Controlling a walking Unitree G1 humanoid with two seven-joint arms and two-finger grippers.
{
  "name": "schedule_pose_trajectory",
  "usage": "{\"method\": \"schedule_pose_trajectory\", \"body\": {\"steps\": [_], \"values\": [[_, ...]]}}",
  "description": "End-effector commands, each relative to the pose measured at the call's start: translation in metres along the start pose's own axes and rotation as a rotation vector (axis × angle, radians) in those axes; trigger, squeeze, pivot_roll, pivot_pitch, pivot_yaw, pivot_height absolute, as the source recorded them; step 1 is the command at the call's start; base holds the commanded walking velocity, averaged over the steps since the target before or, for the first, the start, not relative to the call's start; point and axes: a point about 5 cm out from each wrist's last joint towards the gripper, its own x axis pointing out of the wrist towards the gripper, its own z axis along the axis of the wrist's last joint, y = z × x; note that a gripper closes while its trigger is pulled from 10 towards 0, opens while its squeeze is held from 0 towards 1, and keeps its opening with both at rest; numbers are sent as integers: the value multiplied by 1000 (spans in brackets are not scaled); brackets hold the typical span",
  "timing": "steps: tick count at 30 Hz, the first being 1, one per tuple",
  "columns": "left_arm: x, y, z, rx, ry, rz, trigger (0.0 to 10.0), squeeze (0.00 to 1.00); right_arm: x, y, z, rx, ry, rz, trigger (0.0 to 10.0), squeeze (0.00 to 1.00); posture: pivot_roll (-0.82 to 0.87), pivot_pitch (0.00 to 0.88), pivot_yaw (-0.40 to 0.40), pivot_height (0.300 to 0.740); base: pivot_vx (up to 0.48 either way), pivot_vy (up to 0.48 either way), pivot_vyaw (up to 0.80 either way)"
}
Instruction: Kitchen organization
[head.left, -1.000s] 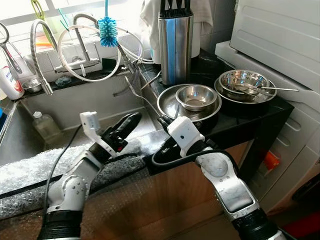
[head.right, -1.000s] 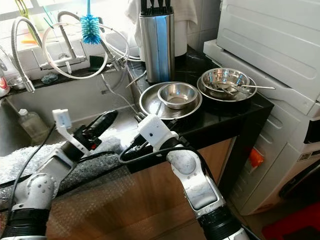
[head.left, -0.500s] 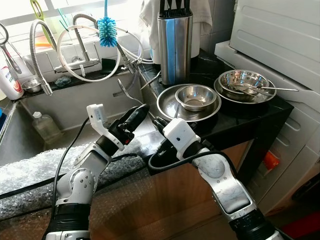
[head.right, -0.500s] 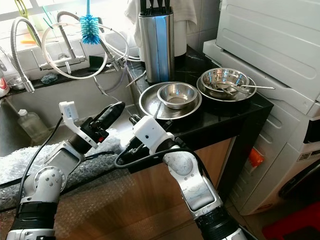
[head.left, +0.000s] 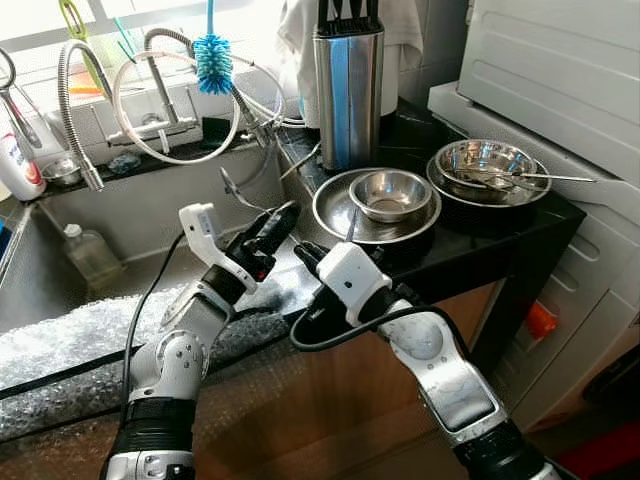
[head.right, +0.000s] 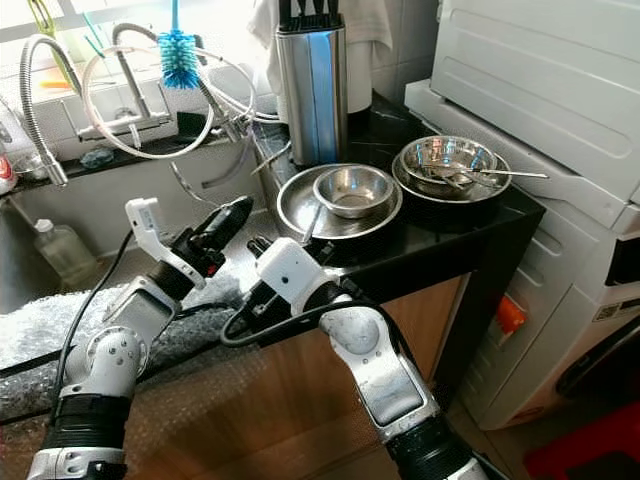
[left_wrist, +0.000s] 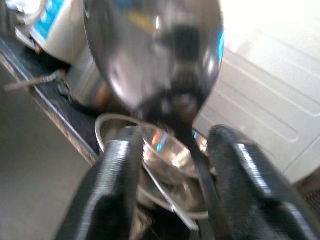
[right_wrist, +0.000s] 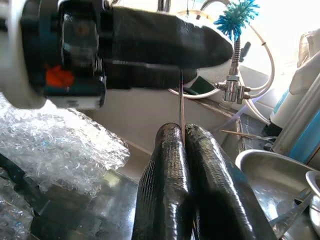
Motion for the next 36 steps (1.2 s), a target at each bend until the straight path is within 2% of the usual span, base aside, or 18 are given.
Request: {"method": "schedule_pose_trajectory", "body": {"steps": [1,2,3,7,21,22,23,36], "values": [[0,4,3,15,0,22,4863,0,2,4,3,2,-14,15,10000,0,-98,0,125,740,0,0,0],[0,4,3,15,0,22,4863,0,2,4,3,2,-14,15,10000,0,-98,0,125,740,0,0,0],[0,5,4,11,-5,30,0,0,2,3,3,3,-13,10,10000,0,-95,0,126,740,0,0,0],[-3,10,5,8,-10,58,0,0,2,0,2,7,-9,-9,10000,0,-95,0,125,740,0,0,0],[-3,11,6,2,-17,65,0,0,3,-3,1,16,-4,-28,10000,0,-87,0,122,740,0,0,0],[-3,11,6,0,-20,67,0,0,3,-3,1,17,-5,-28,10000,271,-86,0,122,740,0,0,0],[-2,12,6,1,-22,68,0,0,3,-3,1,18,-5,-29,10000,1000,-84,0,121,740,0,0,0],[-2,13,10,-8,-43,85,0,0,4,-6,1,22,-7,-44,10000,1000,-85,0,125,740,0,0,0]]}}
